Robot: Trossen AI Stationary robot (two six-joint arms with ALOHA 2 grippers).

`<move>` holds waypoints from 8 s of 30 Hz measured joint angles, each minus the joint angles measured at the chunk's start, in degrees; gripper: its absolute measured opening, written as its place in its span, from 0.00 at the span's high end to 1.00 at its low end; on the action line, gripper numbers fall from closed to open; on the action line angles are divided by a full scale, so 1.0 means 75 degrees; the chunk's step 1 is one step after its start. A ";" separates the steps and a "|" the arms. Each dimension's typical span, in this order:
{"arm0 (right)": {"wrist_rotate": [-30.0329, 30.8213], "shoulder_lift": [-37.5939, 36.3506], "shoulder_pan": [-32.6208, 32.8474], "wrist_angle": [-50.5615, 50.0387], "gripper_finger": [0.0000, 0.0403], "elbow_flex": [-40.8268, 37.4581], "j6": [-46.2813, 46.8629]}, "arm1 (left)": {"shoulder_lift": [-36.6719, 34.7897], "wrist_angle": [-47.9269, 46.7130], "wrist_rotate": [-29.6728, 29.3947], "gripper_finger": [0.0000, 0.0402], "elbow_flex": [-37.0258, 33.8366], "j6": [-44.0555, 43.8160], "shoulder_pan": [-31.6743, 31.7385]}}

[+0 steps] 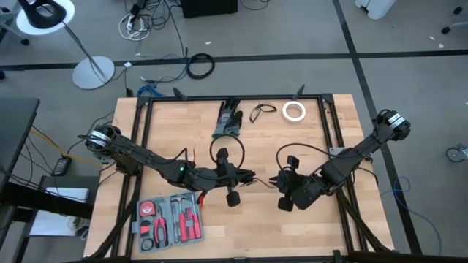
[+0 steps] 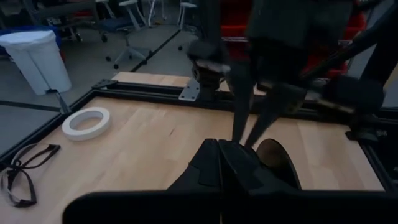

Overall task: Coil cords
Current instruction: Coil the black wire into a spool

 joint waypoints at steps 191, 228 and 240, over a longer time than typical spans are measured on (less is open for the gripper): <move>0.1009 0.0760 0.0060 -0.0537 0.84 0.1427 -0.2013 | 0.0413 0.0862 -0.0065 1.00 0.0603 0.0612 -0.0202; -0.0354 0.0733 0.1417 -0.2097 0.72 0.0233 0.2401 | 0.0618 0.0316 -0.0304 1.00 0.0586 0.0344 -0.0152; 0.0005 0.0745 0.1673 -0.1751 0.64 -0.0383 0.1912 | 0.0615 0.0405 -0.0264 1.00 0.0586 0.0348 -0.0152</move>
